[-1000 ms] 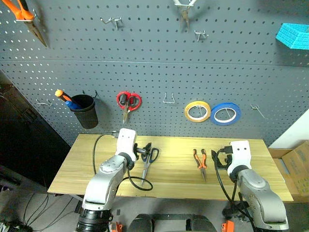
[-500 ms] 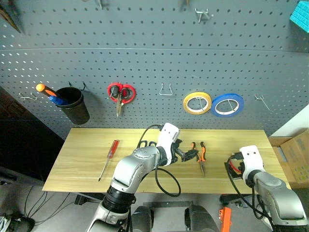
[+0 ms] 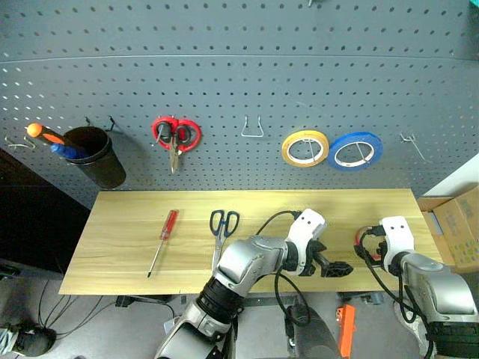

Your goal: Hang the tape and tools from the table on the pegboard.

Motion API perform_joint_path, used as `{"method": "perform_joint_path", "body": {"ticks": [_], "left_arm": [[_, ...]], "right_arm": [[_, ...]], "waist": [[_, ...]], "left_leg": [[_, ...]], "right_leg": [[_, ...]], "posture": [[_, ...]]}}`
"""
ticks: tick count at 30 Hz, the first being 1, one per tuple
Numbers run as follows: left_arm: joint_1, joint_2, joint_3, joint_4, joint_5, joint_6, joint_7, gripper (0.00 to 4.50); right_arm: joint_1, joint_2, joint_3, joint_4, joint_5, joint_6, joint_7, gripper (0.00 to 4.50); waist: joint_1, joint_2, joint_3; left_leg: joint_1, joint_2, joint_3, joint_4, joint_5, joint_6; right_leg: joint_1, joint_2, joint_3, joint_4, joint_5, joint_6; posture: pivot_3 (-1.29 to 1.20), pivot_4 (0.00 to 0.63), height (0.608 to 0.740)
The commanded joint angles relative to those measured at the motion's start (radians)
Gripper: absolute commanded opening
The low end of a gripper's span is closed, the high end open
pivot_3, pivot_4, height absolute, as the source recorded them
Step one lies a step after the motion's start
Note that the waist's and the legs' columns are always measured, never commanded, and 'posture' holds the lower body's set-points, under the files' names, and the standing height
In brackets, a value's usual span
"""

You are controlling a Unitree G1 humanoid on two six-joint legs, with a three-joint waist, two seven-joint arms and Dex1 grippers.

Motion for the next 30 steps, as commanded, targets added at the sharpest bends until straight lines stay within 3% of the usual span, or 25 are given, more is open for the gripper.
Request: {"method": "perform_joint_path", "body": {"ticks": [1,14,26,30], "left_arm": [[0.0,-0.023,0.001,-0.029,-0.008,-0.005,0.008,4.44],[0.058,-0.031,0.016,-0.092,-0.028,0.048,0.069,4.44],[0.055,-0.065,0.03,-0.095,-0.036,0.064,0.098,4.44],[0.05,-0.067,0.034,-0.092,-0.036,0.063,0.099,4.5]], "right_arm": [[-0.013,-0.01,0.014,0.01,0.008,-0.006,0.021,4.5],[-0.079,-0.024,0.095,0.182,-0.016,-0.087,0.085,4.5],[-0.155,-0.036,0.071,0.355,-0.009,-0.125,0.1,4.5],[-0.166,-0.028,0.058,0.362,0.006,-0.111,0.104,3.6]], "waist": [[-0.002,0.0,0.003],[0.001,-0.002,0.037],[0.002,-0.008,0.045],[0.002,-0.009,0.045]], "left_leg": [[0.0,0.0,0.0,0.0,0.0,0.0],[-0.001,0.0,0.0,0.001,0.0,0.0],[-0.001,0.0,0.0,0.002,0.0,0.0],[-0.001,0.0,0.0,0.002,0.0,0.0]], "right_leg": [[0.0,0.0,0.0,0.0,0.0,0.0],[0.0,-0.001,0.0,0.0,0.0,0.001],[0.0,-0.001,0.0,0.0,0.001,0.003],[0.0,-0.001,0.0,0.0,0.002,0.003]], "posture": [[-0.03,0.305,0.74],[0.02,0.336,0.74],[0.02,0.345,0.74],[0.02,0.342,0.74]]}}
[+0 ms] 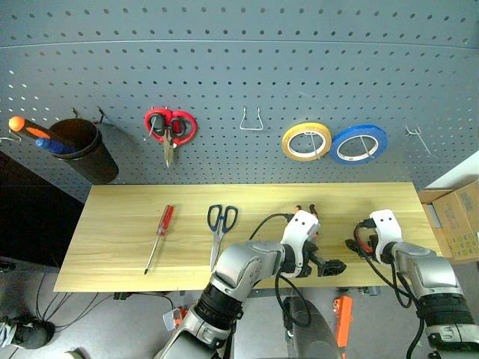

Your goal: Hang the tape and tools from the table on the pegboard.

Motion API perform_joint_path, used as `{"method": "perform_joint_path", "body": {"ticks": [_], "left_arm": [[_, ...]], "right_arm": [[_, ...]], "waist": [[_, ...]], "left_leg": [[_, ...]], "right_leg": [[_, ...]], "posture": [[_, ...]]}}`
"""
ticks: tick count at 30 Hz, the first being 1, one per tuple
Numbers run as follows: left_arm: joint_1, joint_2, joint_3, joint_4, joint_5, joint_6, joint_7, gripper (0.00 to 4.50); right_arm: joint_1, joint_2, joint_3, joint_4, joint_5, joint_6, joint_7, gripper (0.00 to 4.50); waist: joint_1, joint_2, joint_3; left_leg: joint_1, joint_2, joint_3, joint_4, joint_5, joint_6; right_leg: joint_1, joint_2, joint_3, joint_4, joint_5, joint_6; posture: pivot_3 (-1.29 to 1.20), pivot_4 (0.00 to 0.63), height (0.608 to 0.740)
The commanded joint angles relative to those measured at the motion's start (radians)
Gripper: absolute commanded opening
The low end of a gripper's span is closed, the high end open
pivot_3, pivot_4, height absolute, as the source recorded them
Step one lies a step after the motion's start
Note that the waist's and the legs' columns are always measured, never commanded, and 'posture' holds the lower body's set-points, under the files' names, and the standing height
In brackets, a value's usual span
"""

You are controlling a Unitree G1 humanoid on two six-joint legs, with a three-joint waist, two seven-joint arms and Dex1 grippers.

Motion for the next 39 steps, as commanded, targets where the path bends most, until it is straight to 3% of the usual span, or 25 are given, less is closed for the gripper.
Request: {"method": "perform_joint_path", "body": {"ticks": [1,10,11,18,24,27,33,39], "left_arm": [[0.001,-0.046,0.002,-0.028,-0.027,-0.006,0.001,4.5],[-0.008,-0.057,0.012,-0.018,-0.027,-0.01,0.007,4.5],[-0.009,-0.06,0.013,-0.017,-0.028,-0.011,0.007,4.5],[-0.026,-0.068,0.016,0.007,-0.023,-0.029,0.005,4.5],[-0.068,-0.061,-0.013,0.003,0.011,-0.123,-0.007,4.5],[-0.099,-0.045,-0.056,-0.019,0.065,-0.232,-0.01,4.5],[-0.142,-0.061,0.005,-0.026,0.043,-0.391,-0.078,4.5],[-0.223,-0.059,0.11,-0.003,-0.078,-0.301,-0.165,4.5]], "right_arm": [[0.007,0.004,-0.012,0.026,0.016,0.026,0.008,3.28],[-0.008,0.02,-0.017,-0.004,0.025,0.056,0.007,0.17],[-0.008,0.02,-0.018,-0.007,0.025,0.058,0.008,0.05],[-0.005,0.013,-0.032,-0.013,0.018,0.055,-0.001,0.05],[0.058,0.01,-0.04,-0.131,-0.005,0.044,-0.049,0.05],[0.118,0.022,-0.066,-0.259,-0.026,0.031,-0.117,0.05],[0.259,0.138,-0.15,-0.649,-0.094,0.041,-0.32,0.05],[0.285,0.233,-0.182,-0.844,-0.118,-0.008,-0.409,0.05]], "waist": [[-0.001,0.0,0.0],[-0.001,0.0,0.001],[0.0,0.0,0.002],[-0.001,0.0,0.002],[0.001,0.002,0.001],[0.003,0.006,-0.002],[-0.004,0.017,-0.011],[-0.021,0.03,-0.043]], "left_leg": [[0.0,0.0,0.0,0.0,0.0,0.0],[0.0,0.0,0.0,0.0,0.0,0.0],[0.0,0.0,0.0,0.0,0.0,0.0],[0.0,0.0,0.0,0.0,0.0,0.0],[-0.002,0.0,0.0,0.0,0.0,-0.001],[-0.01,0.0,0.0,0.001,0.003,-0.005],[-0.015,0.0,0.003,0.002,0.003,-0.006],[-0.015,-0.002,0.004,0.005,0.003,-0.006]], "right_leg": [[0.0,0.0,0.0,0.0,0.0,0.0],[0.0,0.0,0.0,0.0,0.0,0.0],[0.0,0.0,0.0,0.0,0.0,0.0],[0.0,0.0,0.0,-0.001,0.0,0.0],[-0.002,-0.001,0.0,-0.001,0.0,0.001],[-0.011,-0.002,0.001,0.001,0.001,0.002],[-0.017,-0.003,0.002,0.002,0.002,0.003],[-0.017,-0.002,0.002,0.003,0.002,0.004]], "posture": [[0.02,0.341,0.74],[0.02,0.337,0.74],[0.01,0.334,0.74],[0.0,0.32,0.74],[-0.02,0.281,0.74],[-0.05,0.252,0.74],[-0.14,0.193,0.74],[-0.21,0.144,0.74]]}}
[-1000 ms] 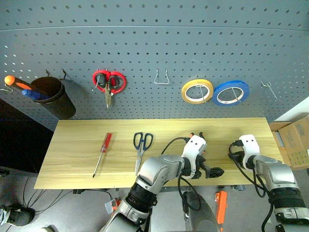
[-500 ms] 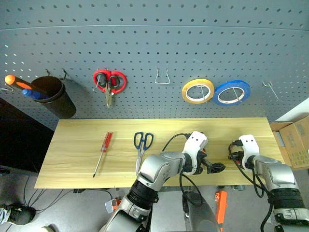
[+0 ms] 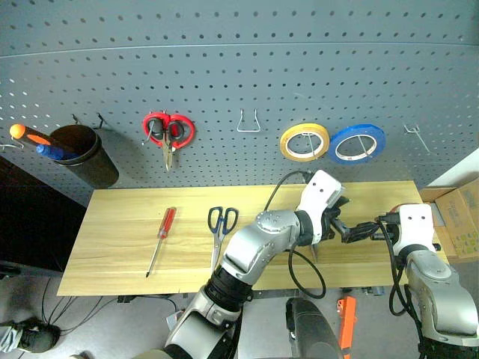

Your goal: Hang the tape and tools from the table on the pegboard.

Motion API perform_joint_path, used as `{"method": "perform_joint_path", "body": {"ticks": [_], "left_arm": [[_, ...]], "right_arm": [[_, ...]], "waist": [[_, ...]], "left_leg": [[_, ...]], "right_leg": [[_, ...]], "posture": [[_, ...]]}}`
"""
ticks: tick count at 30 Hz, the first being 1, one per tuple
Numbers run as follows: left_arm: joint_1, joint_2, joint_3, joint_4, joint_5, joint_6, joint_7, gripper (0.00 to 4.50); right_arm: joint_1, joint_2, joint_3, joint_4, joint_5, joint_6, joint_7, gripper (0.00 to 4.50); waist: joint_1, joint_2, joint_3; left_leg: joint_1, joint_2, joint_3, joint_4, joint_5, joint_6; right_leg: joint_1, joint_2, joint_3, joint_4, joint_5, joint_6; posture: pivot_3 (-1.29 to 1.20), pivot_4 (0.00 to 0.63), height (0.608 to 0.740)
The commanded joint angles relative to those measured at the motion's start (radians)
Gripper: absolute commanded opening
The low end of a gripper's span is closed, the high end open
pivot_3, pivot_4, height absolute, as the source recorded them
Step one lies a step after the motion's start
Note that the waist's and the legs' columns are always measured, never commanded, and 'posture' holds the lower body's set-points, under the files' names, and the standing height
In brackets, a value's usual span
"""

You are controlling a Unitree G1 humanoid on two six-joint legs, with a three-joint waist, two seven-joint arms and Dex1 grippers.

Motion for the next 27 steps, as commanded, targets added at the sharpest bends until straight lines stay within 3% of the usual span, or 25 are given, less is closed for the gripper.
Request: {"method": "perform_joint_path", "body": {"ticks": [1,11,17,27], "left_arm": [[-0.064,-0.013,0.065,-0.018,-0.072,0.027,-0.038,4.5],[-0.138,-0.013,0.123,-0.077,-0.154,0.032,-0.095,4.5],[-0.173,-0.028,0.141,-0.018,-0.134,-0.006,-0.076,4.5],[-0.212,-0.029,0.159,0.07,-0.1,-0.082,-0.043,4.5]], "right_arm": [[0.018,0.017,-0.012,-0.139,-0.034,-0.033,-0.044,0.05],[-0.009,-0.002,0.065,-0.139,-0.13,-0.283,-0.055,0.05],[-0.122,0.015,0.036,0.005,-0.052,-0.375,-0.011,0.05],[-0.316,0.005,0.014,0.301,0.071,-0.508,0.09,0.05]], "waist": [[-0.012,0.006,-0.008],[-0.05,0.005,-0.059],[-0.075,0.007,-0.084],[-0.079,0.007,-0.086]], "left_leg": [[0.0,0.0,0.0,0.002,0.0,0.0],[0.004,-0.001,0.001,0.008,0.0,0.001],[0.007,0.0,0.001,0.008,0.003,0.005],[0.022,-0.001,0.002,0.008,0.007,0.008]], "right_leg": [[0.0,0.0,0.0,0.001,0.0,0.0],[0.002,0.001,0.002,0.012,0.0,0.001],[0.004,0.003,0.004,0.014,0.002,0.001],[0.02,0.003,0.005,0.011,0.005,0.005]], "posture": [[-0.22,0.14,0.74],[-0.24,0.09,0.74],[-0.22,0.073,0.74],[-0.18,0.066,0.74]]}}
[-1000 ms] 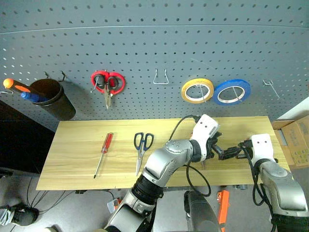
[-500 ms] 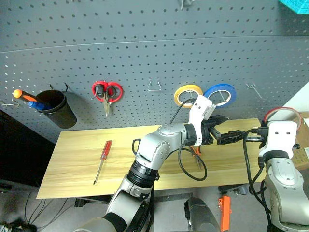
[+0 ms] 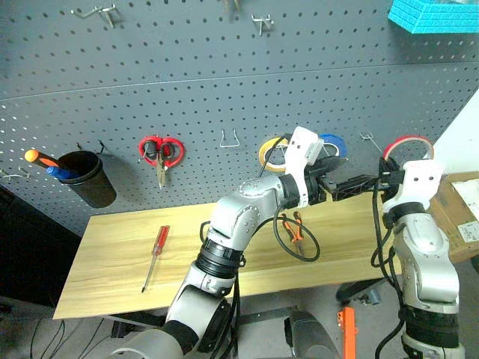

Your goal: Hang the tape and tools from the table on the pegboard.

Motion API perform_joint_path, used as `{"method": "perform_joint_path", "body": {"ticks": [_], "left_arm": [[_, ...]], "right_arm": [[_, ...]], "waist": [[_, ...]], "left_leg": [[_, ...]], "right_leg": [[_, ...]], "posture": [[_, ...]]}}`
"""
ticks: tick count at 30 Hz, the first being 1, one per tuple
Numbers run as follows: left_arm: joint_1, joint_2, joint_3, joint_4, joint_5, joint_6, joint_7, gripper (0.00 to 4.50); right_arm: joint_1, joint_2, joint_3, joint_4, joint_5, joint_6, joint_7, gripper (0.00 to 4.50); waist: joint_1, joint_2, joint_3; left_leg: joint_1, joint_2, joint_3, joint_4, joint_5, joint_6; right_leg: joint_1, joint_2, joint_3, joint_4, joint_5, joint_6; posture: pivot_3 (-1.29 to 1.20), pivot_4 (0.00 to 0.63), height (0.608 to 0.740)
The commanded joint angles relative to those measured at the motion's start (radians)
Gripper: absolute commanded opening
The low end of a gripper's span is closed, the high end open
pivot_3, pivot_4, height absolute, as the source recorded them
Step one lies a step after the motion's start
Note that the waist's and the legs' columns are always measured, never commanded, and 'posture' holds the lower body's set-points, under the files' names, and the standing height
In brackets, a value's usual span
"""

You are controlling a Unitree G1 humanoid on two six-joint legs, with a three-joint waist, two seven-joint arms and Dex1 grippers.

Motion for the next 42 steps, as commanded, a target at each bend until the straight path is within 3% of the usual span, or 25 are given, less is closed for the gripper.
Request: {"method": "perform_joint_path", "body": {"ticks": [1,30,33,42], "left_arm": [[-0.048,-0.048,-0.017,-0.003,-0.002,-0.04,-0.005,4.5],[-0.017,-0.074,-0.051,0.005,-0.006,-0.06,0.126,4.5],[-0.018,-0.074,-0.049,0.008,-0.007,-0.064,0.135,4.5],[-0.015,-0.079,-0.055,0.006,-0.01,-0.065,0.15,4.5]], "right_arm": [[-0.057,-0.013,-0.017,0.08,0.033,-0.048,0.027,0.05],[-0.172,-0.104,-0.031,0.392,0.052,-0.115,0.081,0.05],[-0.178,-0.112,-0.041,0.424,0.041,-0.116,0.054,0.64],[-0.16,-0.119,-0.028,0.425,0.033,-0.113,0.038,3.75]], "waist": [[0.001,0.0,0.0],[0.047,-0.006,0.004],[0.054,-0.006,0.004],[0.069,-0.007,0.004]], "left_leg": [[0.0,0.0,0.0,0.0,0.0,0.0],[0.0,0.0,0.0,-0.001,0.0,0.001],[0.0,0.0,0.001,-0.001,0.0,0.001],[-0.001,0.0,0.001,-0.002,0.0,0.001]], "right_leg": [[0.0,0.0,0.0,0.0,0.0,0.0],[-0.001,0.0,0.001,0.0,0.003,-0.004],[-0.001,0.0,0.001,0.0,0.003,-0.004],[-0.001,0.0,0.001,-0.002,0.003,-0.004]], "posture": [[-0.18,0.066,0.74],[-0.03,0.158,0.74],[-0.03,0.16,0.74],[-0.03,0.16,0.74]]}}
